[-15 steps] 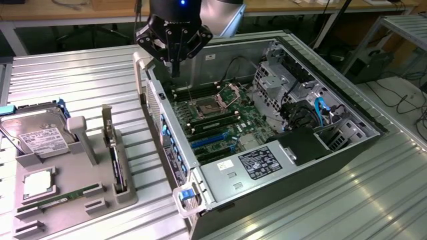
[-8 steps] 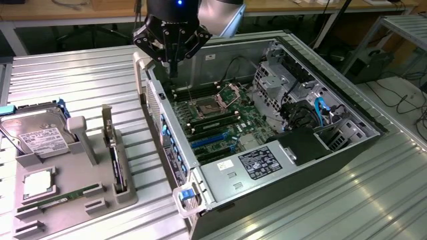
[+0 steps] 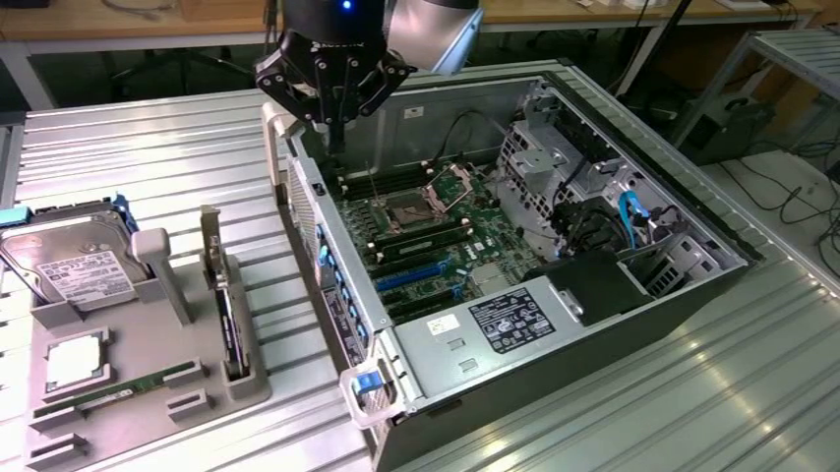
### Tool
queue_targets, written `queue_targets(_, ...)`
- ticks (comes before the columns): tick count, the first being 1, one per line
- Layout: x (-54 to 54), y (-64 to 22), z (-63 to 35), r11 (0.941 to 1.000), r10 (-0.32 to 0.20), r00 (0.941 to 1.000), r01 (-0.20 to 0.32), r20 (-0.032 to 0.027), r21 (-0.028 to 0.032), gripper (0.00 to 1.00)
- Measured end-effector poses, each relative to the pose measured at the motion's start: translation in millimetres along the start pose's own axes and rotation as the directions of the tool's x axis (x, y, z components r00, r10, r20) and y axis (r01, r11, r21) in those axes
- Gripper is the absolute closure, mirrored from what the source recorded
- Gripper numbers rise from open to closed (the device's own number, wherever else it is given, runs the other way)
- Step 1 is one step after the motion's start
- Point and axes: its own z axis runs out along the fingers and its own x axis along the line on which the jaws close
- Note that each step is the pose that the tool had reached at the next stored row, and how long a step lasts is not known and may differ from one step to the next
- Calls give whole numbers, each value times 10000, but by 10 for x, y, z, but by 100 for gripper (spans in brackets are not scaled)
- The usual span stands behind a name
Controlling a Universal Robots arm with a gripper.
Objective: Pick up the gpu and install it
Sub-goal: 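Reach for the gpu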
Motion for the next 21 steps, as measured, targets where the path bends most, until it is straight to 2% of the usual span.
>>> queue_targets(21, 137, -14, -4, 10000, 0, 10000, 0, -1, 1, 89)
